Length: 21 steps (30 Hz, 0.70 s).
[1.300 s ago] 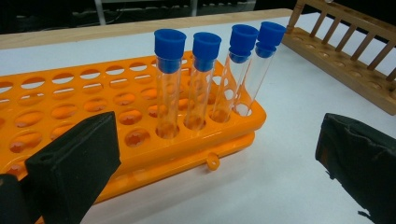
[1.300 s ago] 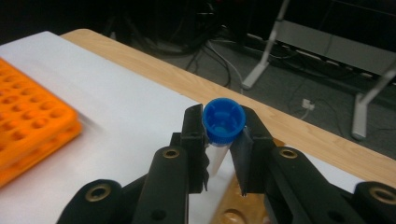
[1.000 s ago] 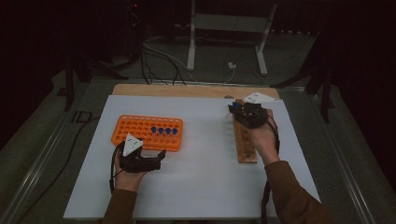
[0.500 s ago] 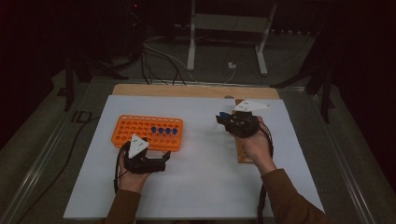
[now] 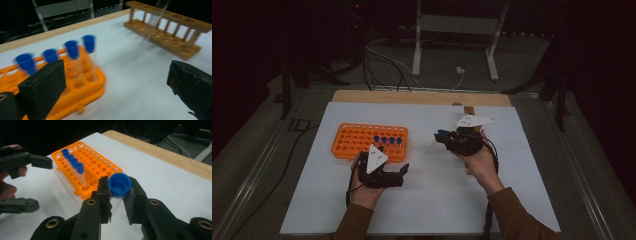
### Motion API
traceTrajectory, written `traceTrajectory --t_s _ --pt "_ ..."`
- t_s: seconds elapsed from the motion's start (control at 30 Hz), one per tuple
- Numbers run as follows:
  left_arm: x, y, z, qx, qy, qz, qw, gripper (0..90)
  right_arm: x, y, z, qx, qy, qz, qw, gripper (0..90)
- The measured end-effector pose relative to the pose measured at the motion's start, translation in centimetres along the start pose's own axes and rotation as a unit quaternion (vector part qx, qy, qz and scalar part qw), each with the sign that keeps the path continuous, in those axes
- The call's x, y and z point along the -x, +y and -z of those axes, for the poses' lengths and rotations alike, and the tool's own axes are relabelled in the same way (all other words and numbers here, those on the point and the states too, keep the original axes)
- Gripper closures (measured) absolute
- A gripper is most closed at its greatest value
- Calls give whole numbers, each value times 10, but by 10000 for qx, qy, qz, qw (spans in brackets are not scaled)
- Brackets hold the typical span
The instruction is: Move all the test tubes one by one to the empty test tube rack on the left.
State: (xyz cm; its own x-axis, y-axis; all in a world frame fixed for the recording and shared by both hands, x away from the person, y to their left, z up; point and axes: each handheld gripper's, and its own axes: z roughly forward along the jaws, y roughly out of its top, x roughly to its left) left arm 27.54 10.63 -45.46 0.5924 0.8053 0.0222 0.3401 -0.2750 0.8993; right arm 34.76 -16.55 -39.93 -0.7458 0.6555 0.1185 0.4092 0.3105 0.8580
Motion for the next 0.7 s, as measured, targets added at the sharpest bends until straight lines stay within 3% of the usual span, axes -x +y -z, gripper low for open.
traceTrajectory --t_s 0.17,0.3,0.47,0.6,0.7 --pt "17 13 -11 7 -77 -143 9999 45 -12 2 -1 1 191 33 9998 764" --pt "29 21 -21 35 -21 -321 9995 78 -21 5 -3 -15 355 54 9994 764" --pt "38 27 -28 190 148 -479 9986 281 -29 7 -4 -19 509 46 9987 763" --pt "40 31 -30 261 38 -487 9985 485 -32 7 -5 -30 589 45 9983 763" --pt "40 33 -29 329 9 -420 9986 589 -33 8 -5 -33 629 29 9980 763"
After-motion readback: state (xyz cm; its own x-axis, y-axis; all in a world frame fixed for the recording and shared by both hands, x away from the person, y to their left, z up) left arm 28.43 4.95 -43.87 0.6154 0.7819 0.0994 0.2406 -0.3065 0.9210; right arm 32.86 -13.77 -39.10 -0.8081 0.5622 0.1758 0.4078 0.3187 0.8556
